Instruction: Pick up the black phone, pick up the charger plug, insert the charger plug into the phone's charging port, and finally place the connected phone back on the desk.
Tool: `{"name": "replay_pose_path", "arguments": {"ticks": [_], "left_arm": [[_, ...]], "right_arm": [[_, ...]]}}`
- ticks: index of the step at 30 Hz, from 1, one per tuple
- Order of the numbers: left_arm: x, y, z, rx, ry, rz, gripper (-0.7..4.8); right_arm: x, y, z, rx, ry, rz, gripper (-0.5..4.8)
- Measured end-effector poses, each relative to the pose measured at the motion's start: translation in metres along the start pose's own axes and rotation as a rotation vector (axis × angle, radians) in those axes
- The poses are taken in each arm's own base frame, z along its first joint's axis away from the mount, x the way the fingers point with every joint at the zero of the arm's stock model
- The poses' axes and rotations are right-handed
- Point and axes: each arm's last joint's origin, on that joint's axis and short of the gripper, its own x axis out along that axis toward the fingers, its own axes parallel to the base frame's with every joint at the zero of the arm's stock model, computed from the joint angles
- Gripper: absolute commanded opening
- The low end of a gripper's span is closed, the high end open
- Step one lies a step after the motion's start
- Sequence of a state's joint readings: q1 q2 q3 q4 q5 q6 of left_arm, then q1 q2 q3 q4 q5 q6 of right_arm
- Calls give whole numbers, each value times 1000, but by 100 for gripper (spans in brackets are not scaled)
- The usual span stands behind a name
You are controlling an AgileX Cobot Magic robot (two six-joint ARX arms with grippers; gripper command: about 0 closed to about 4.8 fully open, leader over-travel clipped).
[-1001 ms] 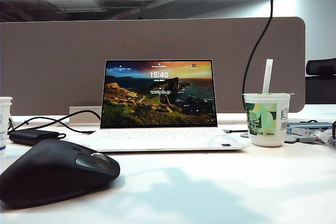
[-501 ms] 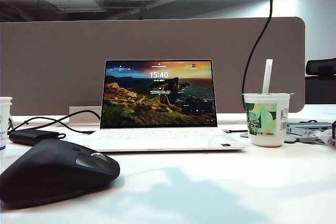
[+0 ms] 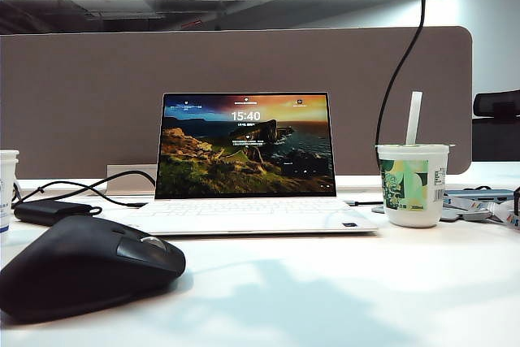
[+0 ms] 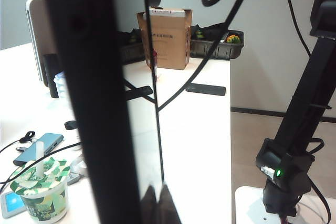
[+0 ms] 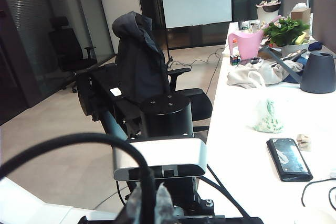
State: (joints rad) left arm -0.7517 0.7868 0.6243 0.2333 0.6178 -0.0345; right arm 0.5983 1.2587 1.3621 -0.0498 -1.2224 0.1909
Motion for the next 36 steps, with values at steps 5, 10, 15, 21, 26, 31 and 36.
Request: {"name": "replay_pose_path", "arguments": {"ticks": [5, 10, 15, 21, 26, 31, 36], "left_arm": [[0, 0, -1, -3, 5, 0, -6], [0, 0, 0, -1, 2, 0, -6], [0, 0, 2, 11, -16, -1, -6], [0, 0, 2, 10, -14, 0, -6], [0, 0, 1, 4, -5, 1, -6], [0, 1, 0, -1, 0, 19, -6], [0, 1, 0, -2, 2, 35, -6]], "right_arm": [[1, 0, -1, -1, 5, 3, 23], [1, 0, -1, 2, 4, 6, 163], [1, 1, 2, 6, -15, 10, 171], [1, 2, 7, -27, -35, 13, 171], [-6, 0, 8, -29, -44, -27, 171], [-20, -1, 12, -39, -58, -91, 171], [-32, 2, 16, -44, -69, -141, 171]]}}
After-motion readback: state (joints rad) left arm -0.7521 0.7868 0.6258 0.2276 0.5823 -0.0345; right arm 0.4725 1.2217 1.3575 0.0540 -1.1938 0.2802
